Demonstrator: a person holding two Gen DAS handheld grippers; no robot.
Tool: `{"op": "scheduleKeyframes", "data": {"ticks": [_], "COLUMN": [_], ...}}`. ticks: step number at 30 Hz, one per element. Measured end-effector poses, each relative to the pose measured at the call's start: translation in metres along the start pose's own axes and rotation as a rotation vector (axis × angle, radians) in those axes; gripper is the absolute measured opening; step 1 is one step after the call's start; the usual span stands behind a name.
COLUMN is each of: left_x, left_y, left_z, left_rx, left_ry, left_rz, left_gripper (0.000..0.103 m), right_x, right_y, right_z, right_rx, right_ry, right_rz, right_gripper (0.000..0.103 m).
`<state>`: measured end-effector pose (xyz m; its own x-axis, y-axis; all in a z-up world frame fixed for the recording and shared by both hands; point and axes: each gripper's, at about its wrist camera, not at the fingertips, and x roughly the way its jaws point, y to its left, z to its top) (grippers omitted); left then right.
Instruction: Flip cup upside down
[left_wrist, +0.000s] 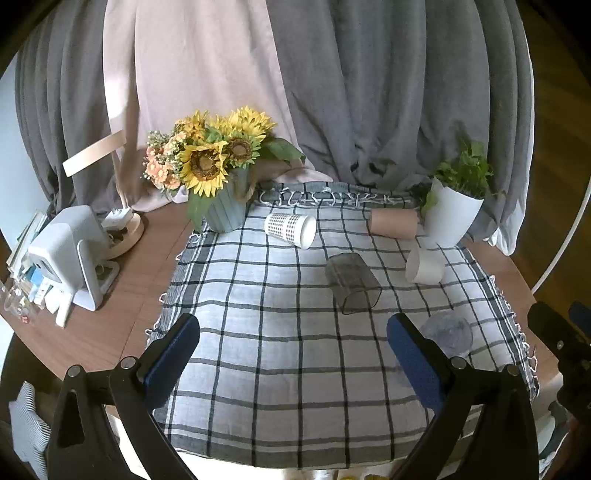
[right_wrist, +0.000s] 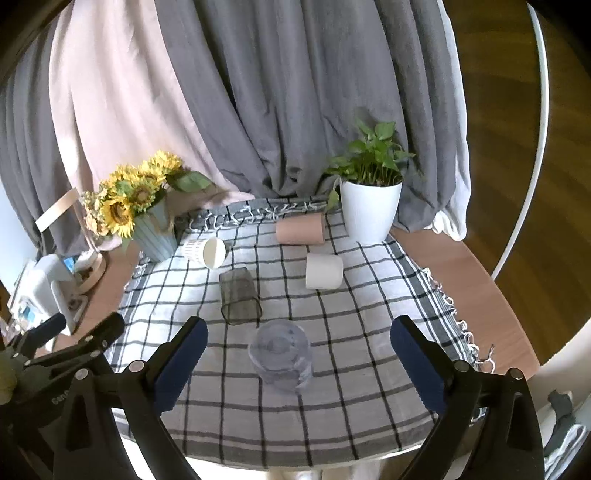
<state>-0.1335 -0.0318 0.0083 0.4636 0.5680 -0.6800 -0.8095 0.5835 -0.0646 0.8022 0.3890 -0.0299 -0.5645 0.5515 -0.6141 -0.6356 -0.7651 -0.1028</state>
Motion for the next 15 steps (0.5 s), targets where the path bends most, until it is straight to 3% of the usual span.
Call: {"op": "scheduleKeyframes", "data": {"ticks": [15], "left_x": [0.001], "left_y": [0.013], "left_z": [0.008], "left_rx": [-0.009], "left_ry": [-0.028], "left_rz": [-0.016], "left_gripper": [0.103], "right_x": [-0.002], "right_y": [0.016], "right_z": [-0.003], "right_rx": [0.0], "right_ry": [0.001], "right_rz": [-0.016], "right_gripper": [0.1]}}
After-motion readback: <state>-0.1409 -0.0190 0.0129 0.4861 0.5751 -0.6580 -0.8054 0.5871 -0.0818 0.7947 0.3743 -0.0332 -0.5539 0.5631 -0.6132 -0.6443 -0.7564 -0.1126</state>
